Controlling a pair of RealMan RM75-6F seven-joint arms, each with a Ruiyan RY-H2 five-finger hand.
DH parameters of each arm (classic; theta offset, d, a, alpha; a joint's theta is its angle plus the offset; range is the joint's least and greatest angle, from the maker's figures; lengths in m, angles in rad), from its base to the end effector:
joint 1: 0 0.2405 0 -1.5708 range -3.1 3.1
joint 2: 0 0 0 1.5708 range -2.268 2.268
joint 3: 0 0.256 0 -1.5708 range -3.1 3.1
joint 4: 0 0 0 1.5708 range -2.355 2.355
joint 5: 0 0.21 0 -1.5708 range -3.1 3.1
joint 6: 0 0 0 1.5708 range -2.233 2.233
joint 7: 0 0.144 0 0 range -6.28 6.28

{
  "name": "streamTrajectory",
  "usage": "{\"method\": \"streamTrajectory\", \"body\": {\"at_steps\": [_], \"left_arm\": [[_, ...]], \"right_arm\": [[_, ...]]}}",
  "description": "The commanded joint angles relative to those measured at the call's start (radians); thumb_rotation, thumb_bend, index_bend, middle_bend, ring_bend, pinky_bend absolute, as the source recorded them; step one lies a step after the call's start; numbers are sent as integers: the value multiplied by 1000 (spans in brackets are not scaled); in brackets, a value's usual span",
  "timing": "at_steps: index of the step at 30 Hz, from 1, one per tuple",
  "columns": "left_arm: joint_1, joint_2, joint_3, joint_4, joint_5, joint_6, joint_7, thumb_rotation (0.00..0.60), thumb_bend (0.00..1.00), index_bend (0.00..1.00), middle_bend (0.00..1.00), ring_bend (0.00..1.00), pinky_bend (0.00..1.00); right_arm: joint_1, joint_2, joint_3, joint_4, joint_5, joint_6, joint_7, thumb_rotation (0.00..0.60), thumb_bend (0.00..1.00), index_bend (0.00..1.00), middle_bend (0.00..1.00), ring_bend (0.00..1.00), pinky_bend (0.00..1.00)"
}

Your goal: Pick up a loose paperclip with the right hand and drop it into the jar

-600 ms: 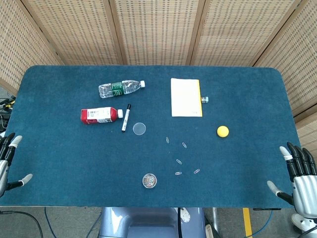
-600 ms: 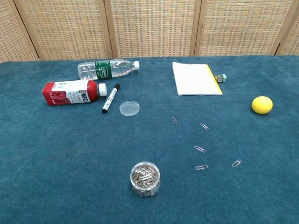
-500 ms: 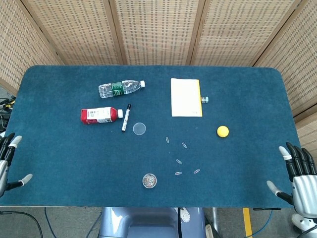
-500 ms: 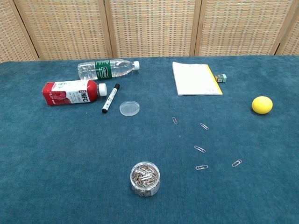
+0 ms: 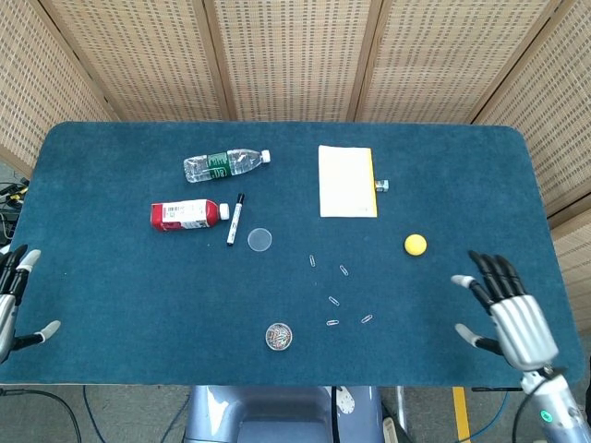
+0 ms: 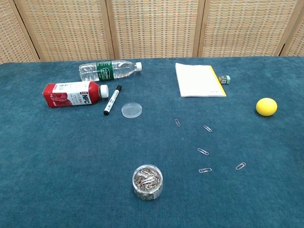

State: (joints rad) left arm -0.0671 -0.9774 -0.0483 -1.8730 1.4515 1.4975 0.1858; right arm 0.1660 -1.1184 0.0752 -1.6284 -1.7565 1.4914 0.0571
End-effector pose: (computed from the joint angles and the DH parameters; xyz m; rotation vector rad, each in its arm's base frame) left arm -0.2770 0.1718 0.1832 -1.3705 -0.8800 -0.8261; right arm -0.2561 -0.2023 0.1479 1.6166 -0.7673 1.1669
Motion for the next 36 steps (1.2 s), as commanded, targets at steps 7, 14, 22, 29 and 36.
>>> {"method": "streamTrajectory", "body": {"at_steps": [7, 14, 22, 29, 36], "left_arm": [[-16, -10, -10, 1, -43, -31, 34, 600, 49, 0, 0, 0, 0], [-32, -25, -16, 3, -80, -59, 70, 600, 50, 0, 0, 0, 0], [-37, -35, -14, 2, -90, -66, 93, 600, 49, 0, 0, 0, 0], [-42, -41, -11, 1, -92, -71, 106, 600, 49, 0, 0, 0, 0], [-44, -44, -10, 1, -97, -72, 112, 600, 48, 0, 0, 0, 0]], "right_arm": [[269, -74, 31, 75, 60, -425, 44, 600, 269, 419, 0, 0, 44], [343, -139, 25, 77, 88, -529, -37, 600, 292, 452, 0, 0, 49], [387, -211, 9, 116, 124, -599, -116, 600, 310, 467, 0, 0, 60], [399, -272, -14, 141, 171, -631, -146, 600, 314, 469, 0, 0, 61], [414, -321, -23, 152, 205, -652, -188, 600, 321, 479, 0, 0, 71]]}}
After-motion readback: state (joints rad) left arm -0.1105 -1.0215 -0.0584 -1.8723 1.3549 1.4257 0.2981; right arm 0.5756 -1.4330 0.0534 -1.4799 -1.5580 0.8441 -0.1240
